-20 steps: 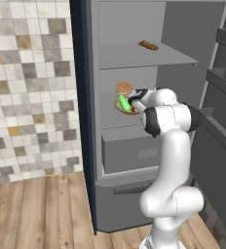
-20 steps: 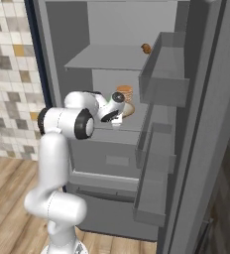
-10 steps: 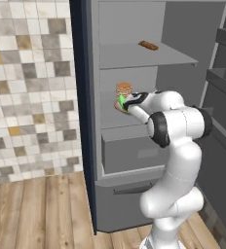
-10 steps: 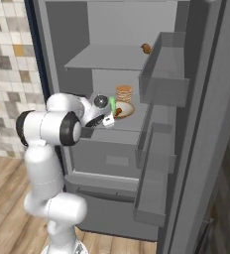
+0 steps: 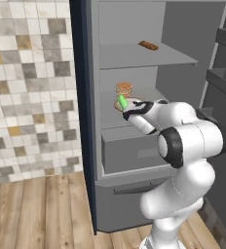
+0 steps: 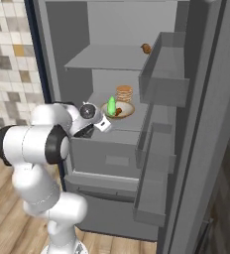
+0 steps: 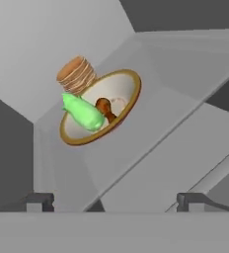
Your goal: Pick the chicken drumstick and corn from their plates and place them in the bowl. Then put the bowl in the fridge.
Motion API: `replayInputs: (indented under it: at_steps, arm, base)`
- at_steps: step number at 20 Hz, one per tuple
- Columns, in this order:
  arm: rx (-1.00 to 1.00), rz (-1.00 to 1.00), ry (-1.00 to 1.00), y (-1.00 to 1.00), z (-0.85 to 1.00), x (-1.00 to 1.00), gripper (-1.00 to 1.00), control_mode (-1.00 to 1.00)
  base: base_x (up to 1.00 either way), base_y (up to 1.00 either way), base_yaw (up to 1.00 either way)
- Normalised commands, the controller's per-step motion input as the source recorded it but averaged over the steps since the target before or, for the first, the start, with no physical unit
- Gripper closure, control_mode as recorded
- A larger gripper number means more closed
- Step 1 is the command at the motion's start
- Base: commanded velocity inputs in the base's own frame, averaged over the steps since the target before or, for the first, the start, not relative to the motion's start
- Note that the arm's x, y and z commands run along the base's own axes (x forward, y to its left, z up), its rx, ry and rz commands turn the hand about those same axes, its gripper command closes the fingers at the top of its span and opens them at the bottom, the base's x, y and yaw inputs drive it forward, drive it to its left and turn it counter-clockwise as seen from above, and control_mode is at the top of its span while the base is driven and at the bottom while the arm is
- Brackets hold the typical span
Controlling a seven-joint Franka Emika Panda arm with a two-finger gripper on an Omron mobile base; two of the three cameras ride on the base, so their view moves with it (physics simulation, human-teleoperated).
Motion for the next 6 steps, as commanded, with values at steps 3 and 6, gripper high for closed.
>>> replayInputs:
  at_steps: [3, 6]
  arm:
    - [-0.23, 0.16, -0.01, 0.01, 0.32, -0.64, -1.00, -1.00]
    - [-0.20, 0.11, -0.01, 0.05, 0.34, -0.63, -1.00, -1.00]
  base:
    - [0.00, 0.00, 0.00]
    - [0.00, 0.00, 0.00]
